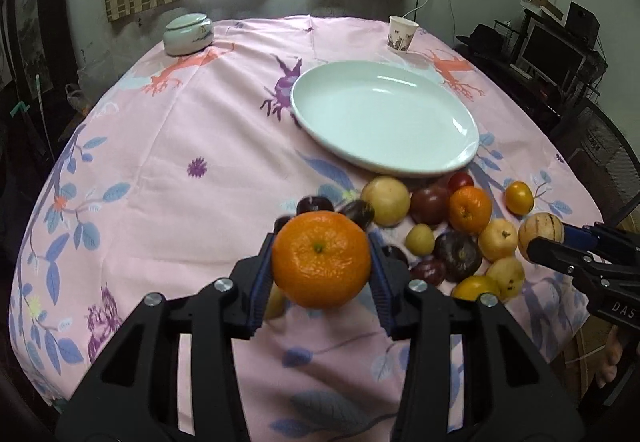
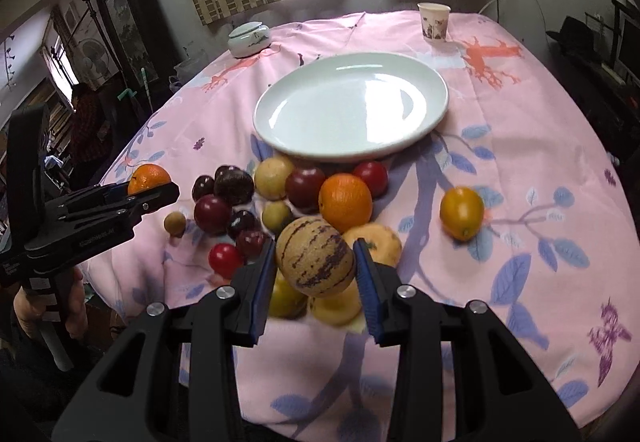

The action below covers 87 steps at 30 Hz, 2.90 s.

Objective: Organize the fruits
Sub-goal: 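Carry both fruits over the white plate and open both tools to release them, then grasp the yellow-orange round fruit with the right tool while the left grasps a small olive fruit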

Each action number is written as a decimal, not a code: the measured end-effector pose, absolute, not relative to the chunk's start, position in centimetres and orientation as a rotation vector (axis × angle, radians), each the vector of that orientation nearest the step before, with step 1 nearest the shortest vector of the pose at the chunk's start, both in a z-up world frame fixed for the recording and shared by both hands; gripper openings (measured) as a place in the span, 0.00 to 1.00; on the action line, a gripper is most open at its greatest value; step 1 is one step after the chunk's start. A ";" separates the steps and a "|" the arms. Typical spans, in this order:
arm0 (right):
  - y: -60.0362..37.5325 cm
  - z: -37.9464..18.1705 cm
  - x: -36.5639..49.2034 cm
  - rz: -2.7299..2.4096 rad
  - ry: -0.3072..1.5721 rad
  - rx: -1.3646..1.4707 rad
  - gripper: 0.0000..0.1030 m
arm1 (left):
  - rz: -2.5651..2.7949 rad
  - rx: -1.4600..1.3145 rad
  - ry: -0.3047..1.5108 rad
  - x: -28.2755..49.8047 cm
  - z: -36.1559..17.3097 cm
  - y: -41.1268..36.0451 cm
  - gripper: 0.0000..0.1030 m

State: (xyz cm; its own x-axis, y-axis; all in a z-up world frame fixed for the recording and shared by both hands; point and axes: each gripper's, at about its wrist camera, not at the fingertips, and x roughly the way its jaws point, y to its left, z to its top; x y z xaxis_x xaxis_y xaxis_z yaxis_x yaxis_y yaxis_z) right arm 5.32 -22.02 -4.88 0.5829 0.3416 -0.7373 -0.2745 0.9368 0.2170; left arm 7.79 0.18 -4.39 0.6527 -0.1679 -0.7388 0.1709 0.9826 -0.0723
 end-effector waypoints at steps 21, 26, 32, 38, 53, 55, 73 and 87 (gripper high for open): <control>-21.2 -8.8 35.8 0.281 1.129 0.083 0.38 | -0.151 -0.112 1.093 36.7 -8.7 -5.2 0.45; -21.1 -7.4 35.0 0.306 1.093 0.011 0.48 | -0.154 -0.117 1.016 35.4 -5.8 -4.7 0.66; -22.8 -0.2 27.1 0.273 0.941 -0.121 0.66 | -0.214 -0.141 0.864 27.4 1.1 -2.0 0.74; -28.3 -0.5 15.5 0.227 0.908 -0.001 0.88 | -0.153 -0.053 0.729 14.4 1.6 1.2 0.85; -28.4 -7.9 9.0 0.047 0.891 0.024 0.70 | 0.005 -0.067 0.754 3.5 -3.1 6.8 0.86; -28.7 -9.5 10.8 0.060 0.959 0.041 0.50 | 0.006 -0.061 0.773 3.3 -3.5 7.0 0.86; -26.4 -5.9 5.7 0.241 0.909 0.133 0.37 | -0.024 0.001 0.926 7.0 -10.8 3.6 0.78; -25.7 -5.3 4.4 0.266 0.894 0.139 0.37 | -0.079 -0.084 0.894 5.7 -8.7 4.3 0.26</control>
State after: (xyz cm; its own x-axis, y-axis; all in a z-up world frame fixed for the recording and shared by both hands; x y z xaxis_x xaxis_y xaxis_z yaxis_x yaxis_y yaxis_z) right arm 4.38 -25.68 -5.27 0.5964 0.2865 -0.7498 -0.1709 0.9580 0.2302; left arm 5.67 4.29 -8.71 0.6238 -0.1041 -0.7747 0.0336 0.9937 -0.1065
